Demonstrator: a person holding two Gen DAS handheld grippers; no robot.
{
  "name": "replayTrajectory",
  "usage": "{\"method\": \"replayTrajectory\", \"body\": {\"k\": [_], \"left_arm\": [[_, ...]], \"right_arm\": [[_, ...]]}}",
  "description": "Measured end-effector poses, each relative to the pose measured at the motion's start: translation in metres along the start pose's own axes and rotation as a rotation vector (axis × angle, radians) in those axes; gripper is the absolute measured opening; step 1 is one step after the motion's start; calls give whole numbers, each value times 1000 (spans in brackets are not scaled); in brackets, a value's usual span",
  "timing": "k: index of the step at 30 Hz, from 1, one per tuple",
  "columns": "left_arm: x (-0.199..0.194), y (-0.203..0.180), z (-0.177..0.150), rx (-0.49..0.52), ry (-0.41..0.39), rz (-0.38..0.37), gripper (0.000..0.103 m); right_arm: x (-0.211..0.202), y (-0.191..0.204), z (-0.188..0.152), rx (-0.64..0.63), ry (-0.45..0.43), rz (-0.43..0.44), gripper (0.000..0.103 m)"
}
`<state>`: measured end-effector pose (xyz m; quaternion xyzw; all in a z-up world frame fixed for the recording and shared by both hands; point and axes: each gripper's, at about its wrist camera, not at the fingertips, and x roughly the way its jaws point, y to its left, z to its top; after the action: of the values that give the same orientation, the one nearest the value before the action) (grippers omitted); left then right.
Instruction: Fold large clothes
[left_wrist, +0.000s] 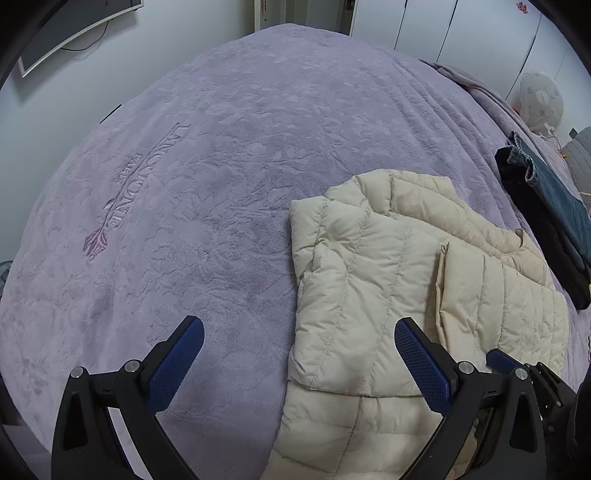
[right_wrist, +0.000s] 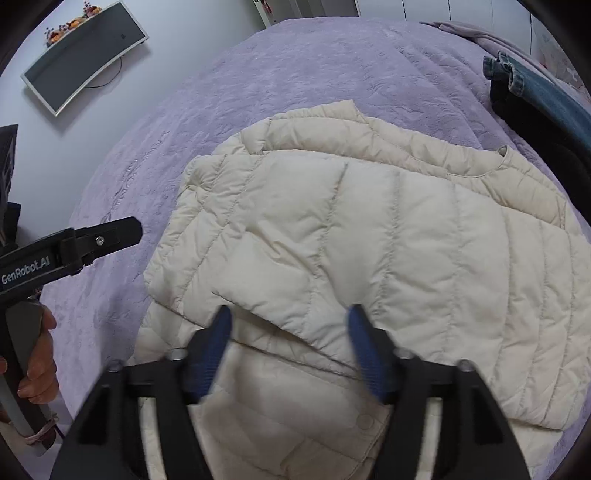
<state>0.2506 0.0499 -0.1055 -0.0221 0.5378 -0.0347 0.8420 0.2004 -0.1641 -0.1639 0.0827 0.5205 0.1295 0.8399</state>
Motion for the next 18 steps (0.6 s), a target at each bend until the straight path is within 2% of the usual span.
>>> {"method": "replayTrajectory", "body": {"k": [5, 7, 9, 11, 12, 13, 16, 18], "left_arm": [[-5, -29, 9, 52, -20, -25, 103], [-5, -46, 12, 90, -23, -44, 103], [1, -67, 16, 133, -23, -64, 103], [9, -88, 19, 164, -16, -80, 103], [13, -99, 20, 177, -12, -91, 103], [18, -109, 21, 189, -11, -101, 103], [32, -134, 25, 219, -15, -105, 103], [44, -142, 25, 232, 0, -89, 103]], "right_arm": [[-34, -14, -7, 48, -36, 26, 82], [-54, -33, -11, 101, -71, 13, 83], [-75, -64, -17, 182, -113, -35, 82], [-94, -102, -24, 289, -157, -86, 66], [-101, -123, -27, 351, -167, -129, 34], [-106, -145, -32, 424, -164, -180, 17], [-118, -204, -48, 624, -187, -239, 16], [-118, -232, -53, 695, -191, -250, 16]]}}
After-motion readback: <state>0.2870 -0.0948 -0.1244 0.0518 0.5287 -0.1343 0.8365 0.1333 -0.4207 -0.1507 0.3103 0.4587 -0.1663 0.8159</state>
